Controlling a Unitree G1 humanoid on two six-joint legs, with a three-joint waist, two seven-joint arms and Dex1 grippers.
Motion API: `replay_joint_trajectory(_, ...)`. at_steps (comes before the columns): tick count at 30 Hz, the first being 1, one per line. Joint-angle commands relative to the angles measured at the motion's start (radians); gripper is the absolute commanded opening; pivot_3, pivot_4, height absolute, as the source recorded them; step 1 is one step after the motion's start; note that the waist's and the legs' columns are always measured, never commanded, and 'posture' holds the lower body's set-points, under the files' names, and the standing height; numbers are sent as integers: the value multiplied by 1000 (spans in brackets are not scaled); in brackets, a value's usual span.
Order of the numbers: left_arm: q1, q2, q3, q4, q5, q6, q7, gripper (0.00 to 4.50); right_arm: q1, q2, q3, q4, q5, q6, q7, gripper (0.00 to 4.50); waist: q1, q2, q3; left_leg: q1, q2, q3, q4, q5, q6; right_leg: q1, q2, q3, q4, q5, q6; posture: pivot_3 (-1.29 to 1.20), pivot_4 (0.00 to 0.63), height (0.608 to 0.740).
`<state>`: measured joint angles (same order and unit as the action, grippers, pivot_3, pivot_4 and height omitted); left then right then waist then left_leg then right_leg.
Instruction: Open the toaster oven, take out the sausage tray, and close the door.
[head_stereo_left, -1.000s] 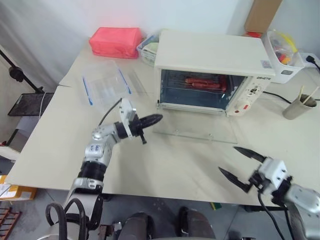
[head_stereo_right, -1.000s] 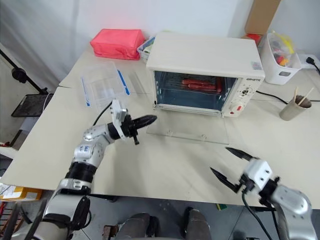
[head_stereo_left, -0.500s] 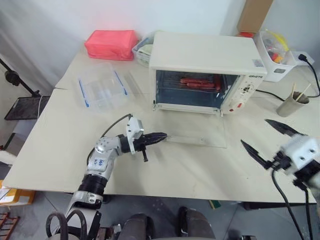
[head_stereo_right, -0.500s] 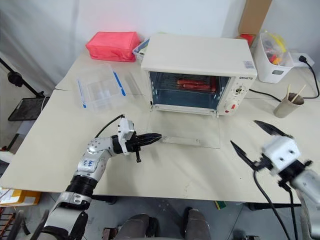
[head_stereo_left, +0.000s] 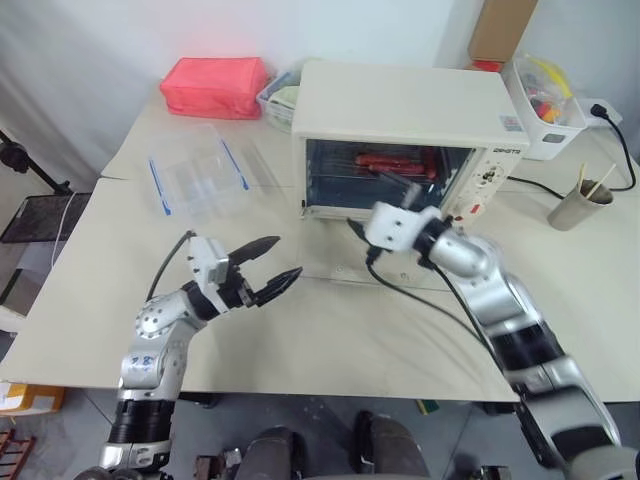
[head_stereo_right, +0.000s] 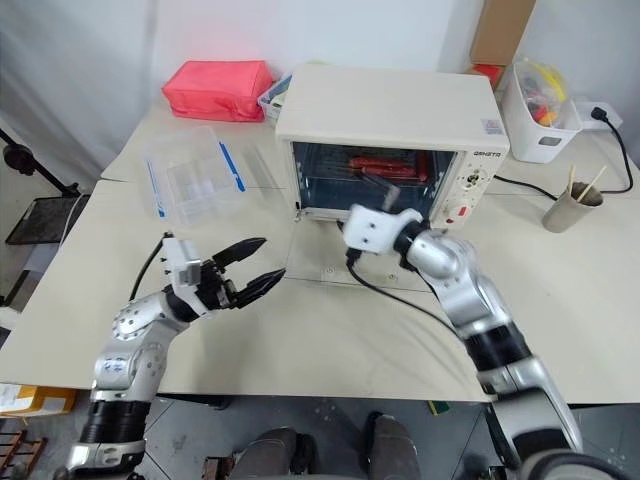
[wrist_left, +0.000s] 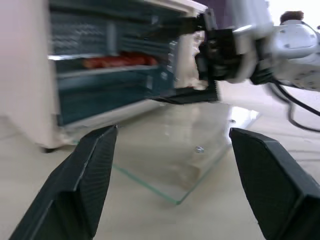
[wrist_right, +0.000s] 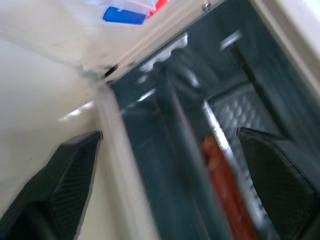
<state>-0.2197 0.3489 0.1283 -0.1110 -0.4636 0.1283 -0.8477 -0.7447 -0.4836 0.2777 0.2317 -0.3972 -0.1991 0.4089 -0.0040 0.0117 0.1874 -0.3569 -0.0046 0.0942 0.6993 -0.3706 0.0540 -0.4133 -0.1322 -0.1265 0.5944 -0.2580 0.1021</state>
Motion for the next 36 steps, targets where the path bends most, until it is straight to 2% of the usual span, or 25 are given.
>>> replay_joint_trajectory(1, 28, 0, 9, -81, -14, 6, 46, 3624, -100, 26, 35, 167, -85, -73, -106, 4500, -4, 0, 0, 0, 0, 0, 0, 0, 0, 0, 0, 0, 0, 0, 0, 0, 150, 740)
replay_joint_trajectory(10, 68, -13, -19, -127, 0, 1, 103, 3624, -346, 107, 150, 616, -225, -229, -290, 4500, -29, 0, 0, -1, 0, -1, -1, 1, 0, 0, 3, -3, 0, 0, 0, 0, 150, 740)
replay_joint_trajectory(11, 67, -12, -22, -127, 1, 0, 107, 3652, -364, 114, 159, 653, -236, -234, -310, 4316, -29, 0, 0, -1, 1, -1, -1, 1, -1, 0, 3, -3, 0, 0, 0, 0, 150, 740)
replay_joint_trajectory(13, 64, -11, -25, -125, 0, 0, 111, 3663, -389, 125, 169, 707, -250, -249, -338, 3932, -30, 0, 0, -1, 1, -1, -1, 1, -1, 0, 3, -3, 0, 0, -1, 0, 150, 740)
replay_joint_trajectory(19, 6, -14, -36, -79, -1, 6, 117, 3663, -437, 141, 189, 796, -270, -275, -395, 1907, -29, 1, 0, -2, 1, -1, -1, 1, -1, 0, 3, -3, 0, 0, -1, 0, 150, 740)
replay_joint_trajectory(24, -138, -19, -65, 47, 4, 0, 68, 3663, -455, 144, 197, 829, -287, -276, -429, 127, -27, 1, 0, -2, 1, -1, -1, 2, -1, 0, 5, -3, -1, 0, -1, 0, 150, 740)
replay_joint_trajectory(30, -379, -39, -62, 291, 7, -4, 33, 3663, -466, 130, 199, 813, -308, -272, -479, 21, -28, 1, 0, -3, 1, -2, -2, 2, -2, 0, 6, -5, -1, 0, -1, 0, 150, 740)
replay_joint_trajectory(36, -606, -75, -37, 557, 9, 0, 35, 3663, -466, 113, 183, 787, -286, -286, -445, 21, -28, 1, 0, -6, 1, -3, -2, 3, -1, -1, 7, -8, -2, 0, 0, 0, 150, 740)
